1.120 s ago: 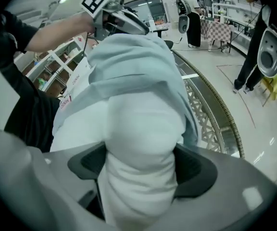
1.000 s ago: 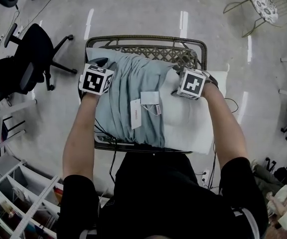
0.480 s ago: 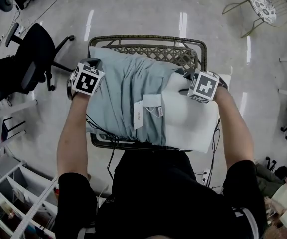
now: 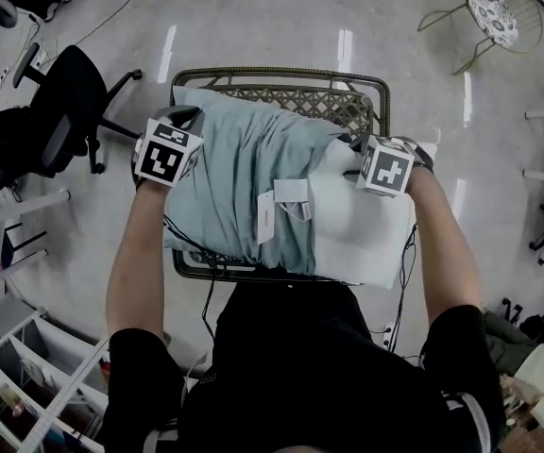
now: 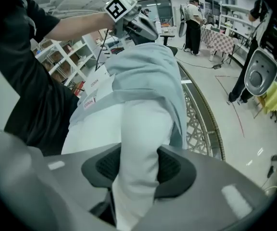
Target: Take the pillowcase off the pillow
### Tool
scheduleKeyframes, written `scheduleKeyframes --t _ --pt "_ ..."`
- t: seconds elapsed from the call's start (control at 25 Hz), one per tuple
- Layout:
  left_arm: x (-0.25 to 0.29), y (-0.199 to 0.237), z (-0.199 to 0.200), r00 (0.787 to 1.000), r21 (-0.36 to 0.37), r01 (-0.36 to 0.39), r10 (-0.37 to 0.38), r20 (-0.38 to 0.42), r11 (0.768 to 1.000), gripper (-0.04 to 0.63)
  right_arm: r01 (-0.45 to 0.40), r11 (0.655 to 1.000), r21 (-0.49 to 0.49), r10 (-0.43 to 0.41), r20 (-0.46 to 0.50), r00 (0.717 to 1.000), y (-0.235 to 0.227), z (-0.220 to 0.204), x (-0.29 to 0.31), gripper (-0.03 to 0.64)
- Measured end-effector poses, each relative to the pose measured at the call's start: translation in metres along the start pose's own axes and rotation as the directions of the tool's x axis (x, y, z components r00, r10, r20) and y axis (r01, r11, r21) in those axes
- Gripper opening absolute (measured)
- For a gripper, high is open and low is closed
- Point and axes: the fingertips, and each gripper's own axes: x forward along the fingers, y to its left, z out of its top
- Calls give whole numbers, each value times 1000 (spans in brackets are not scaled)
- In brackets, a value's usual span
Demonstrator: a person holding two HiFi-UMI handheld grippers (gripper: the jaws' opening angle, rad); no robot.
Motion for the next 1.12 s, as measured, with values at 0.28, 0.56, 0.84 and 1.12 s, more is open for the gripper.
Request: scheduleKeyframes --t 0.28,0.56,0.84,1.12 --pt "34 -71 34 980 334 192 -163 -110 923 153 20 999 -44 -18 41 999 15 1 -7 193" --pt "43 -80 15 952 389 268 -179 -249 882 6 9 1000 -16 -8 41 999 22 -2 -13 181" --pt "21 -31 -8 959 317 225 -153 -238 921 6 1 1000 -2 -1 106 994 12 -1 -33 158" --pt "7 -18 -13 986 203 145 -125 -108 968 6 130 989 65 -136 96 986 -33 3 -17 234"
